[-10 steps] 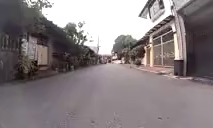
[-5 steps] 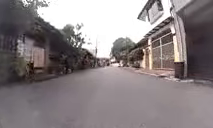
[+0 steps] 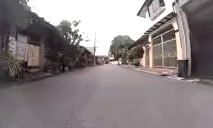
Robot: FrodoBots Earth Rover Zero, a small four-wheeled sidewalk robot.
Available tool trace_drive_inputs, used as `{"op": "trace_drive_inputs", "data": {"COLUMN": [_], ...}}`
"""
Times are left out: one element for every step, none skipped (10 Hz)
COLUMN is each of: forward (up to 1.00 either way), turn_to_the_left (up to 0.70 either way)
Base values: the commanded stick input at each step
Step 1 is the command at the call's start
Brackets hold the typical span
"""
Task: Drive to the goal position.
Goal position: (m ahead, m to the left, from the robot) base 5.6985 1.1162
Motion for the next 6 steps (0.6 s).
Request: {"op": "trace_drive_inputs", "data": {"forward": [0.7, 0.7, 0.7, 0.7, 0.7, 0.7], "turn_to_the_left": [0.01, 0.01, 0.01, 0.01, 0.01, 0.01]}}
